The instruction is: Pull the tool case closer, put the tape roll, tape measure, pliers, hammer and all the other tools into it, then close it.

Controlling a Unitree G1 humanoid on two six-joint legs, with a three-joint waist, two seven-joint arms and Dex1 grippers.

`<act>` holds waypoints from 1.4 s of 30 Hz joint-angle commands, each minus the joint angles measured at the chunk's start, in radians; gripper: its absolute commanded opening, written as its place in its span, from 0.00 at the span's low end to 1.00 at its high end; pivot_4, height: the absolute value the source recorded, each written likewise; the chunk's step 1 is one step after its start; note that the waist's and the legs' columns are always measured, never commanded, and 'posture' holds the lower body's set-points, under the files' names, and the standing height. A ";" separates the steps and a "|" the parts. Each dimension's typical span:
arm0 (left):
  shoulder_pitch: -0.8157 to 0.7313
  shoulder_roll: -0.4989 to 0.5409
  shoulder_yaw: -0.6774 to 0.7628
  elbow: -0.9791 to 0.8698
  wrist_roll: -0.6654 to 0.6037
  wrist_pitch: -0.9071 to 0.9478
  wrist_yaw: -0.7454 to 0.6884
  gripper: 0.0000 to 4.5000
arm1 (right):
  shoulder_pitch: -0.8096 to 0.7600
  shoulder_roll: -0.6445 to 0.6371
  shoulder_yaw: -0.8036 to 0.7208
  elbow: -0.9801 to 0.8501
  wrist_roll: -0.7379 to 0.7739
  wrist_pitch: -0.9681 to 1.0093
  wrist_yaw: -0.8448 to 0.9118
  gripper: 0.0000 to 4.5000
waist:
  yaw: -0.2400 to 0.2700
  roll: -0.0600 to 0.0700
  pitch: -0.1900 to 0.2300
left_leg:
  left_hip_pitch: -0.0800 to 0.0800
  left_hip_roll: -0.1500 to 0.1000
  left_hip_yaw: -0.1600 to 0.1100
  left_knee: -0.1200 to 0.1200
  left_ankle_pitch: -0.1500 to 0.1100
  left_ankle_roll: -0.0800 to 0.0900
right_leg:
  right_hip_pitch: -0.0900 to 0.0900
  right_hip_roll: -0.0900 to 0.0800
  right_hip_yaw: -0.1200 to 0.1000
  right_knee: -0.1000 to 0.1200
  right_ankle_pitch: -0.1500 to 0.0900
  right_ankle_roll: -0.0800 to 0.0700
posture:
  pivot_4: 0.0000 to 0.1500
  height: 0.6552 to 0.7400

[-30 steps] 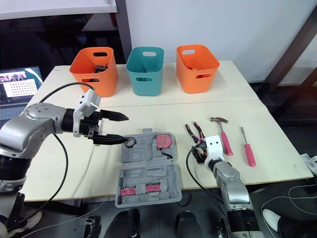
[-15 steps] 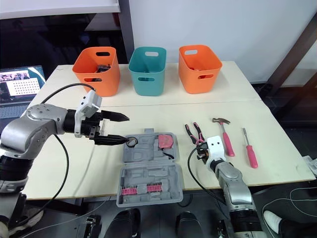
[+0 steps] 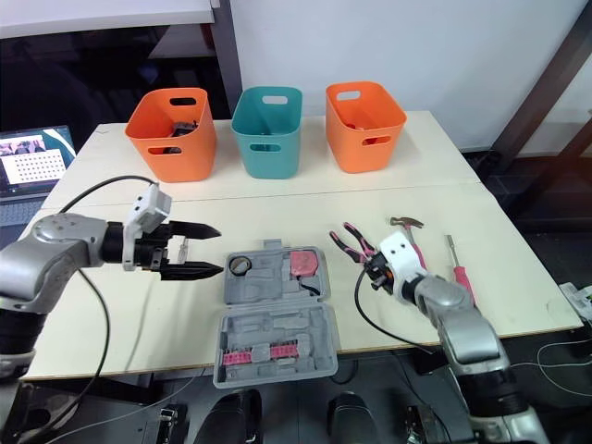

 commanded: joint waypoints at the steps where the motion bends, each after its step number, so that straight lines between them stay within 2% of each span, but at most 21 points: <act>1: 0.071 0.030 0.083 -0.005 0.003 -0.043 0.006 1.00 | -0.154 -0.078 0.097 -0.086 0.029 0.072 0.173 0.22 | 0.006 0.000 0.000 | 0.000 0.000 0.000 0.000 0.000 0.000 | 0.000 0.000 0.000 0.001 0.000 0.000 | 1.00 1.00; 3: 0.136 0.038 0.121 -0.014 0.001 -0.062 0.011 1.00 | -0.263 -0.106 0.153 -0.088 0.080 0.124 0.301 0.22 | 0.015 0.000 0.000 | -0.001 0.000 0.000 0.000 0.000 0.000 | 0.000 0.000 -0.001 0.000 -0.001 -0.002 | 1.00 1.00; 7: 0.254 0.044 0.197 -0.040 0.000 -0.085 0.034 1.00 | -0.451 -0.123 0.306 -0.027 0.070 0.129 0.487 0.22 | 0.012 0.000 0.000 | -0.002 0.000 0.000 0.000 0.000 0.000 | 0.000 -0.001 -0.001 -0.001 -0.002 -0.003 | 1.00 1.00; 13: 0.430 0.019 0.311 -0.099 -0.010 -0.112 0.082 1.00 | -0.599 0.001 0.470 0.136 -0.011 0.083 0.541 0.22 | 0.008 0.000 0.000 | -0.002 0.000 0.001 0.000 0.000 0.000 | -0.001 -0.001 -0.001 -0.001 -0.001 -0.003 | 1.00 1.00; 19: 0.535 0.005 0.365 -0.133 -0.012 -0.131 0.105 1.00 | -0.598 0.073 0.540 0.238 -0.089 -0.009 0.542 0.22 | 0.014 0.000 0.000 | -0.002 0.000 0.001 0.000 0.000 0.000 | -0.002 -0.001 -0.001 0.001 0.000 0.000 | 1.00 1.00; 42: 0.503 0.011 0.324 -0.121 0.015 -0.134 0.117 1.00 | -0.557 0.195 0.580 0.379 -0.216 -0.139 0.581 0.22 | 0.006 -0.001 0.000 | -0.001 0.000 0.001 0.000 0.000 -0.001 | -0.003 -0.001 -0.001 0.004 0.000 0.000 | 1.00 1.00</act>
